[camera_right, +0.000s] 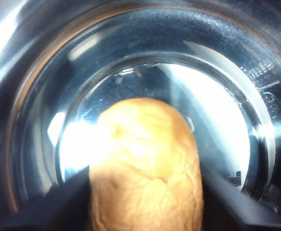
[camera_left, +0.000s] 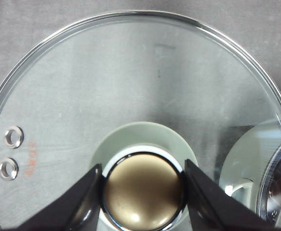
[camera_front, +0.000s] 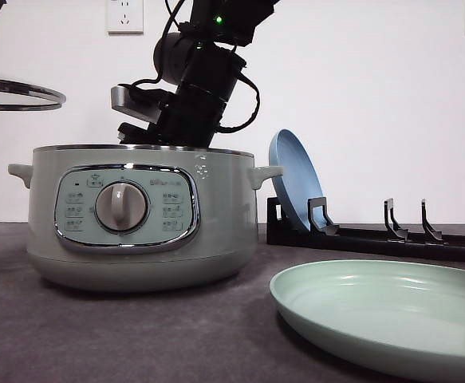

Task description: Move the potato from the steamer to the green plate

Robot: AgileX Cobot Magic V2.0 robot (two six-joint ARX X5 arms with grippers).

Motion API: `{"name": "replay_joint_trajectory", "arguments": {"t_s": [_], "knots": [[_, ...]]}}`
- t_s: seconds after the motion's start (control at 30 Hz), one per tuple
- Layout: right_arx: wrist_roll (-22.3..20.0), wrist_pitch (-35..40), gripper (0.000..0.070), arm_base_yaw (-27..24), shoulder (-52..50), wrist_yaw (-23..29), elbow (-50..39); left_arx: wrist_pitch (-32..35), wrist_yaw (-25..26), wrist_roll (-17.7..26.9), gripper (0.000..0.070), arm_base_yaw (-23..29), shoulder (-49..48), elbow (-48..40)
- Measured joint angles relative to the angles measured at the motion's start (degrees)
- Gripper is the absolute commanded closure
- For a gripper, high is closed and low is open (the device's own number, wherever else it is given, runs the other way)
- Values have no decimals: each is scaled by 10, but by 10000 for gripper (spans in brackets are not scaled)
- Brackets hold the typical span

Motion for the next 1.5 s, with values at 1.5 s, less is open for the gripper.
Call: {"name": "replay_joint_trajectory", "arguments": {"t_s": [1.5], "knots": [[74, -93, 455, -42, -609, 44, -493, 6, 5, -11, 697, 0, 0, 0]]}}
